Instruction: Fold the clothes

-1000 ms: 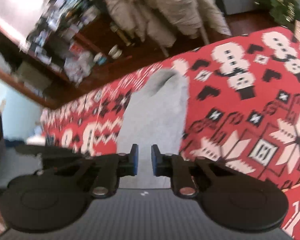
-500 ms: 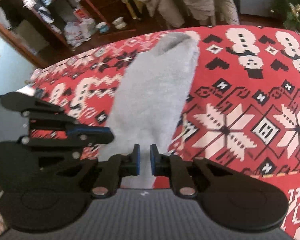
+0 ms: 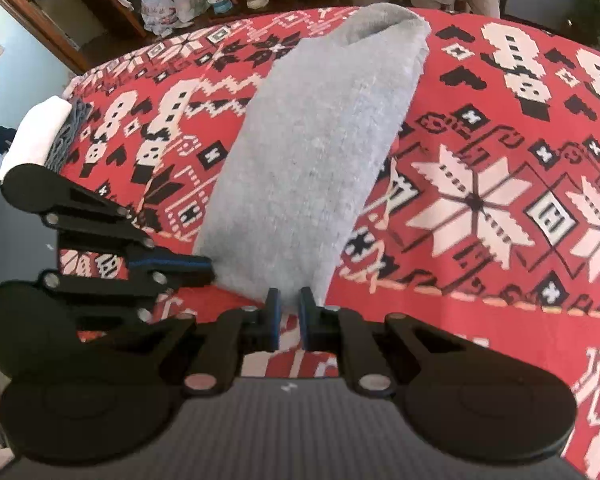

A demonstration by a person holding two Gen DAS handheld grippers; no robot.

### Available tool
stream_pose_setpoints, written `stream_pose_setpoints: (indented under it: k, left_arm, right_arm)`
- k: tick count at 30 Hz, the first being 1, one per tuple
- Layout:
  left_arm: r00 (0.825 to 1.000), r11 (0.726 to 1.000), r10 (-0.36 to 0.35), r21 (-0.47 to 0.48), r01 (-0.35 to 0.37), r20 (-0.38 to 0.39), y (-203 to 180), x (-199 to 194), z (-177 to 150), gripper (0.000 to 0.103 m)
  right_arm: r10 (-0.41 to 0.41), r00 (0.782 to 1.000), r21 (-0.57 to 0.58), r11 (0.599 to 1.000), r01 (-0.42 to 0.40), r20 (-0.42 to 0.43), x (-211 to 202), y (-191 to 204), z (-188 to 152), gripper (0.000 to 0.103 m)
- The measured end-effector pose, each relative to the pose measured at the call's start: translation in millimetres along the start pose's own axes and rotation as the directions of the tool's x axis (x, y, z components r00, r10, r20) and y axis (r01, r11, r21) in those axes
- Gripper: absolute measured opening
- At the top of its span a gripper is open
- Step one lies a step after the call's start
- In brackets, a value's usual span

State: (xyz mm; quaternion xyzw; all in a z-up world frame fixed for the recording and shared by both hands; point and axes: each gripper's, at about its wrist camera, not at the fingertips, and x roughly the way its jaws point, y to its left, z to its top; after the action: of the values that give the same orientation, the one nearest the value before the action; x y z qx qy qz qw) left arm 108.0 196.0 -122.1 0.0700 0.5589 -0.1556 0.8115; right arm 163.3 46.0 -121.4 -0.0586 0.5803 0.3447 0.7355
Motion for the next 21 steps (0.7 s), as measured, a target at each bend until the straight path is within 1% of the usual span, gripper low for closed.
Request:
stream_pose_setpoints:
  k: [2,3,5,7,8,10,12,14,16,18,19,21]
  left_arm:
    - [1.000,0.998,-0.003,-0.058,0.004,0.015,11.7,-11.5,3.3,0.004]
    - [1.000,0.996,-0.005,-0.092,0.008,0.025,19.2,-16.2,6.8,0.004]
    - [0.999,0.984,-0.009,-0.177,0.019,0.052,39.7,-24.5,16.4,0.004]
    - [0.997,0.966,-0.004,-0.256,0.025,0.082,63.0,-27.9,29.4,0.005]
    - [0.996,0.960,0.003,-0.281,0.023,0.092,73.4,-26.9,37.6,0.006]
    - [0.993,0.951,0.023,-0.310,0.012,0.112,94.2,-22.1,54.7,0.009]
    - [0.992,0.954,0.032,-0.301,0.007,0.126,111.3,-13.3,71.9,0.014]
    - [0.992,0.961,0.017,-0.276,0.019,0.128,127.1,-0.8,90.2,0.022]
    - [0.994,0.965,-0.007,-0.260,0.036,0.112,140.9,14.6,106.3,0.024]
    - [0.995,0.970,-0.027,-0.237,0.049,0.094,152.1,28.7,122.2,0.024]
    - [0.996,0.973,-0.037,-0.224,0.055,0.086,156.6,34.7,129.1,0.025]
    - [0.996,0.976,-0.059,-0.204,0.072,0.067,163.6,44.7,138.9,0.025]
  right_arm:
    - [0.003,1.000,0.011,1.000,-0.003,0.007,-12.3,-2.6,0.5,0.012]
    - [0.001,1.000,0.018,1.000,-0.002,0.013,-17.3,-5.7,4.4,0.012]
    - [-0.002,1.000,0.030,1.000,0.002,0.024,-27.4,-11.8,12.1,0.013]
    - [-0.007,0.999,0.040,0.999,0.006,0.038,-37.2,-18.5,21.1,0.021]
    - [-0.012,0.999,0.035,0.999,0.011,0.051,-40.8,-23.2,30.4,0.027]
    - [-0.022,0.997,0.005,1.000,0.021,0.070,-43.2,-30.6,50.0,0.027]
    - [-0.037,0.996,-0.053,0.998,0.042,0.086,-42.5,-37.1,74.4,0.027]
    - [-0.039,0.994,-0.111,0.993,0.050,0.098,-39.0,-43.4,100.3,0.027]
    - [-0.035,0.994,-0.173,0.984,0.052,0.103,-33.2,-49.2,127.3,0.027]
    - [-0.044,0.995,-0.263,0.963,0.067,0.092,-22.5,-52.6,154.6,0.031]
    - [-0.046,0.995,-0.304,0.950,0.069,0.085,-17.0,-53.8,167.4,0.031]
    - [-0.025,0.998,-0.362,0.931,0.042,0.052,-5.8,-53.2,187.4,0.032]
